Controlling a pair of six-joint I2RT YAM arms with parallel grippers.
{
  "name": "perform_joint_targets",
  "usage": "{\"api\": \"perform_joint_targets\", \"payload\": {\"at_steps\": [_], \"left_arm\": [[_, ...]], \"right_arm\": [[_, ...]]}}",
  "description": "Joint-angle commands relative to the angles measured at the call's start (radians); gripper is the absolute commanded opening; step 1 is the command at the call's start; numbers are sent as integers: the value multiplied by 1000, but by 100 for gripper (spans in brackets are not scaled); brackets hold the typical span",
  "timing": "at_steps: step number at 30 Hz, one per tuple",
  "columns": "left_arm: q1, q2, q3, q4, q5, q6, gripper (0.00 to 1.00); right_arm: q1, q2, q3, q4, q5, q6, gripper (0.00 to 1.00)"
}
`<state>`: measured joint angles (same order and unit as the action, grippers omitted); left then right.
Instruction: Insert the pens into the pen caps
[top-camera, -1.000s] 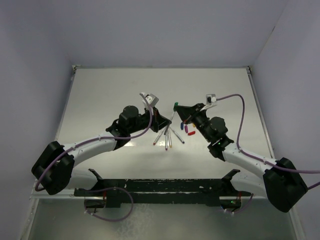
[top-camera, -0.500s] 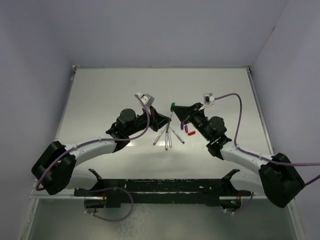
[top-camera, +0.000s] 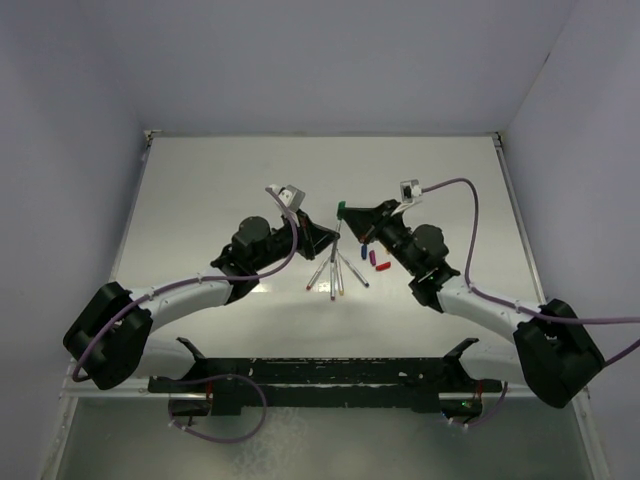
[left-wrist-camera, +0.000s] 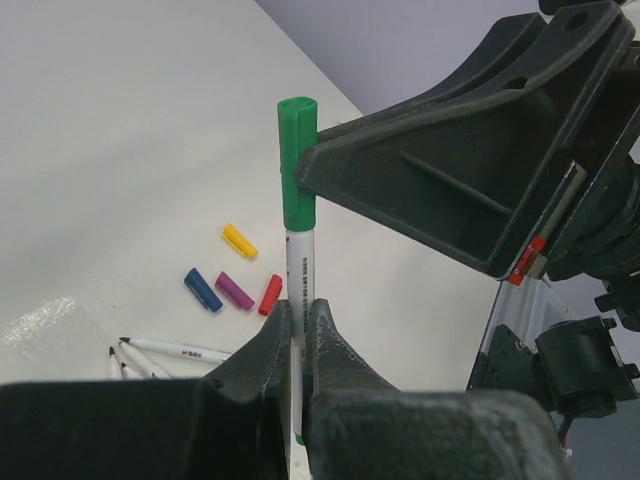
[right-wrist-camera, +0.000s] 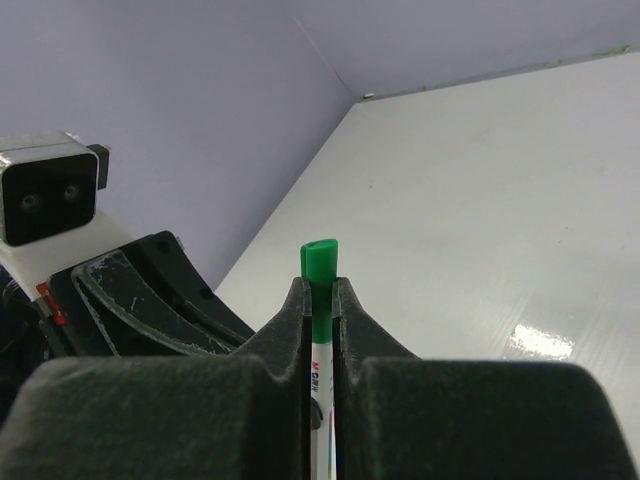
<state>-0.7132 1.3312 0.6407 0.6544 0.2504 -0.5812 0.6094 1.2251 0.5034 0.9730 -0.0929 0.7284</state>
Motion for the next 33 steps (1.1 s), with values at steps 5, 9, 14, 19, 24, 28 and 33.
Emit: {"api": "perform_joint_targets", "payload": {"at_steps": [5,9,14,19,24,28,33], "left_arm": [[58,-54,82,205,-92,24,0],[94,-53,98,212,-81,24,0],[142,-60,98,215,-72,17,0],[153,-65,91,157,-61,37,0],[154,-59,70,33,-49,66,0],[154,-58,34,-82,-65,80,0],[154,-62,-34,-172,-149,81,0]], "right_arm": [[67,46,33,-259,-48,-86,0],[90,80,47,-290,-46,-86,0],[111,111,64,-321,-35,-85,0],[114,119,88,-314,-3,-85,0],[113,120,189,-368,61,-123,10],[112,100,298,-434,184,-226,21],[109,37,346,-453,327,-317,42]]}}
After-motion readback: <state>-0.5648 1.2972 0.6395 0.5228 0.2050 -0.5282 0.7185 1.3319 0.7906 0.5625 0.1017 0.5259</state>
